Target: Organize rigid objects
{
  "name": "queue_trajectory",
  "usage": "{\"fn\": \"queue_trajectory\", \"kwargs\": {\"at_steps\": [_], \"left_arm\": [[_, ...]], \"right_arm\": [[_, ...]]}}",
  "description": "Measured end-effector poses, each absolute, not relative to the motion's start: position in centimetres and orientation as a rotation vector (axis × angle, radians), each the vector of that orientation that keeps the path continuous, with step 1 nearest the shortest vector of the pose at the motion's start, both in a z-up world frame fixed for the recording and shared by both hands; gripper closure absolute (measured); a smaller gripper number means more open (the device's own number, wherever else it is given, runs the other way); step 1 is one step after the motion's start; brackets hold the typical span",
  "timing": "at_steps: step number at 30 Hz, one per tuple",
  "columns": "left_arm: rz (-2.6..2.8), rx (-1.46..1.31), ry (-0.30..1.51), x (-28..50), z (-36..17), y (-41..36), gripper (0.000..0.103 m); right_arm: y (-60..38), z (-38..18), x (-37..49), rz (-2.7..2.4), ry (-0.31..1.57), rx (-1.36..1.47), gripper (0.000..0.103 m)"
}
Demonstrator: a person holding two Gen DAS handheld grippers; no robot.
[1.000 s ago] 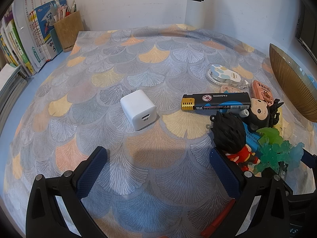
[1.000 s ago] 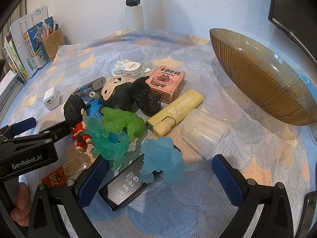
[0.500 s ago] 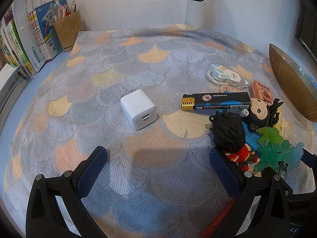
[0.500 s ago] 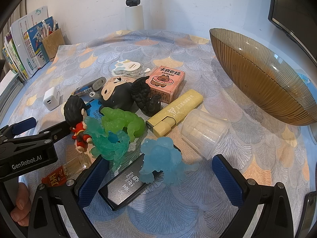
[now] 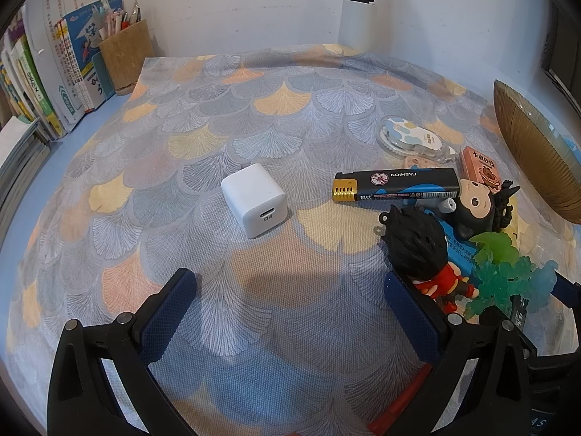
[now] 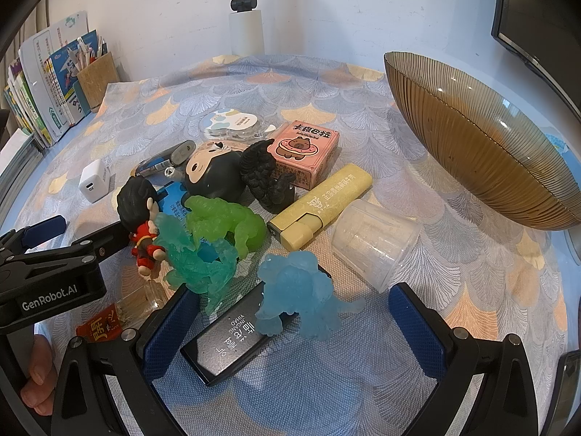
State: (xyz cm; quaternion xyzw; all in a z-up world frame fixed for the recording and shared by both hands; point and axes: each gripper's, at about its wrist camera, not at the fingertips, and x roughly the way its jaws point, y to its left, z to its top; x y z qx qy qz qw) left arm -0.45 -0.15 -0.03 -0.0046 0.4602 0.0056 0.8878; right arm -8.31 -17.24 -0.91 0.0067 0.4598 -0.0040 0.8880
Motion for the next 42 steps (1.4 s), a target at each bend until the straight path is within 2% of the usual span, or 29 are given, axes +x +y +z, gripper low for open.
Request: {"fn": "queue_trajectory", "kwargs": {"at_steps": [31,36,42], "left_arm": [[0.011,-0.007,0.957,-0.1,0.0,0.1,0.000],[-0.016,0.003,0.978,0.1,0.1,0.2,0.000],[-0.020,0.005,0.991,0.3,0.1,0.2,0.000]], "right_arm": [[-16.5,-0.9,-8.3,-0.071,0.957,0.046,0.000],[-16.9,-0.4,-7.6,-0.050,1.058,0.049,0.000],[-16.9,-0.7,-7.9,-0.053,1.013,0.050,0.000]]}}
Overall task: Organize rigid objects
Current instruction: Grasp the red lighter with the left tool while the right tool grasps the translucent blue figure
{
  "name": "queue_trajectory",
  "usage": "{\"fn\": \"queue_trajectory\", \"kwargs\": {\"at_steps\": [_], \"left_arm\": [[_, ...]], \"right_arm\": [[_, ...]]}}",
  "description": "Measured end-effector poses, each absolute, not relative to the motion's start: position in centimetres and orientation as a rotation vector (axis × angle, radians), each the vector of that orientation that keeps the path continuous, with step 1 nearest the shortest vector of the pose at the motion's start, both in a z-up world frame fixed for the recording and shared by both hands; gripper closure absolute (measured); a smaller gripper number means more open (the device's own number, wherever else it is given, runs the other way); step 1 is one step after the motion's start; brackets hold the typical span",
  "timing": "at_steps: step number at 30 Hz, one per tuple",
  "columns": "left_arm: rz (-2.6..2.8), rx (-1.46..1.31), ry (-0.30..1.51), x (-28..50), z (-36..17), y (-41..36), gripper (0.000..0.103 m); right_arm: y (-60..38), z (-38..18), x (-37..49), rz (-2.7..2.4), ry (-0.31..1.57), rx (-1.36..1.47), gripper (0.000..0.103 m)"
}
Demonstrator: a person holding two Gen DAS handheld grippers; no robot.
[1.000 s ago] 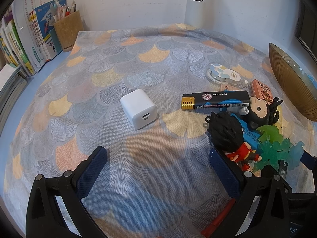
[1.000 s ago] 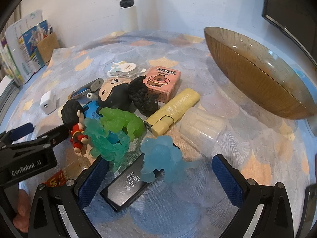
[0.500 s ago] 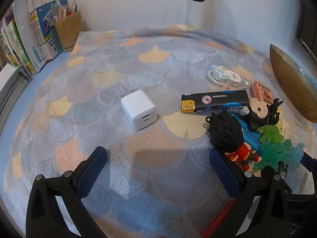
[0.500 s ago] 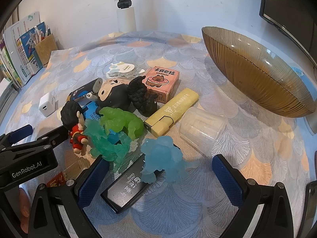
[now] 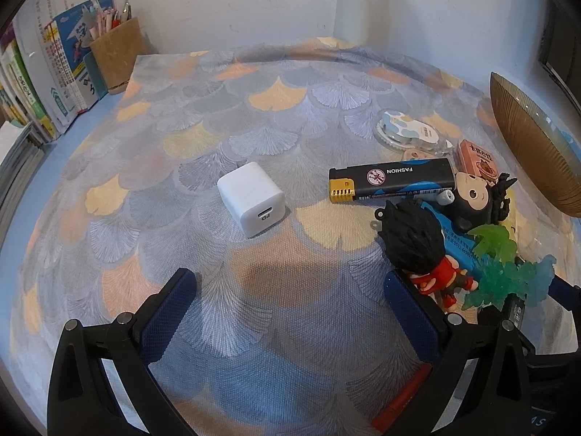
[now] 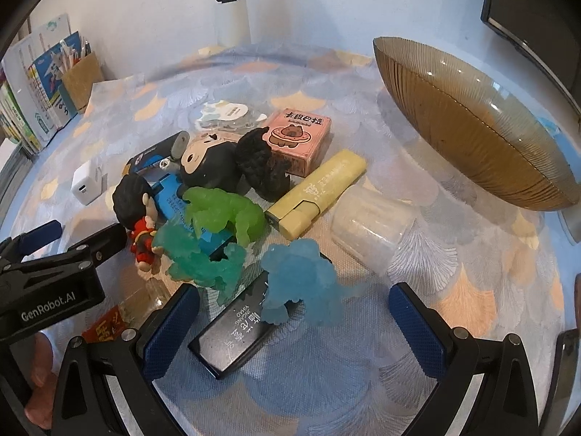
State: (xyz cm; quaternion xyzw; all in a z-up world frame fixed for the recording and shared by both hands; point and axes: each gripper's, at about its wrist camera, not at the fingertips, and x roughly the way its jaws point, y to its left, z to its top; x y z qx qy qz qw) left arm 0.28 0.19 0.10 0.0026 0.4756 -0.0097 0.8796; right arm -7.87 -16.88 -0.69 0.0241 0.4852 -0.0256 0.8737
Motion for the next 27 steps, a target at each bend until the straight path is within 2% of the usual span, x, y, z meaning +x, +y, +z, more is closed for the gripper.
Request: {"fn": "queue_trajectory", "kwargs": {"at_steps": [12,15,21,27], "left_arm": [[-0.081,0.036,1.009,-0.2,0.2,0.6,0.000],[-0.067,0.013,1.034,-1.0,0.7,1.7,0.001],[-0.131,-0.011,0.874,-6.8,4.2,3.1,0.001],[-0.272,-0.019,0.838,-10.0,4.8,1.3,0.001]], "right_arm": [[-17.7,0.0,-9.7,-0.042,0.988,0.081,0.000],[-18.6,1.6,-12.0,-0.013,0.911,0.088,0.000],[-18.9,7.4,-19.1,-0.022,0.597,0.009,0.000],[-18.4,6.9,-22.6,-0.040,0.610,0.085,0.000]]}}
